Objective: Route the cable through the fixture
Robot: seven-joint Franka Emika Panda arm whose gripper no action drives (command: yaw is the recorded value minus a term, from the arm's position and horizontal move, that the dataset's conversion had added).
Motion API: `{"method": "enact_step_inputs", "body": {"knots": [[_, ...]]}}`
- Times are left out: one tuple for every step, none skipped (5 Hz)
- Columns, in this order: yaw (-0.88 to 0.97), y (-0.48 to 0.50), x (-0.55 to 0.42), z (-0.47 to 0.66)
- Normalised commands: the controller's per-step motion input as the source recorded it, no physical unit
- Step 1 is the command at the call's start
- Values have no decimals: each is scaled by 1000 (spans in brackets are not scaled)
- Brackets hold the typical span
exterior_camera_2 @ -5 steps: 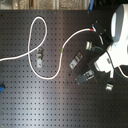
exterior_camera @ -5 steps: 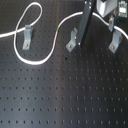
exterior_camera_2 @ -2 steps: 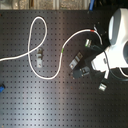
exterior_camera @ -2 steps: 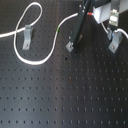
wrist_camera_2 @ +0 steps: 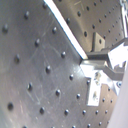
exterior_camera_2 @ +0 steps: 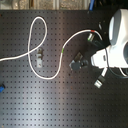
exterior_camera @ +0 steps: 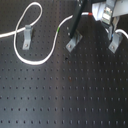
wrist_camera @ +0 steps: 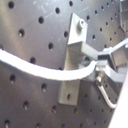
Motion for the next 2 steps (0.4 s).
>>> {"method": "enact_step_inputs", "body": {"knots": [[3, -521, -293, 95], [-237, -619, -239, 27]]}}
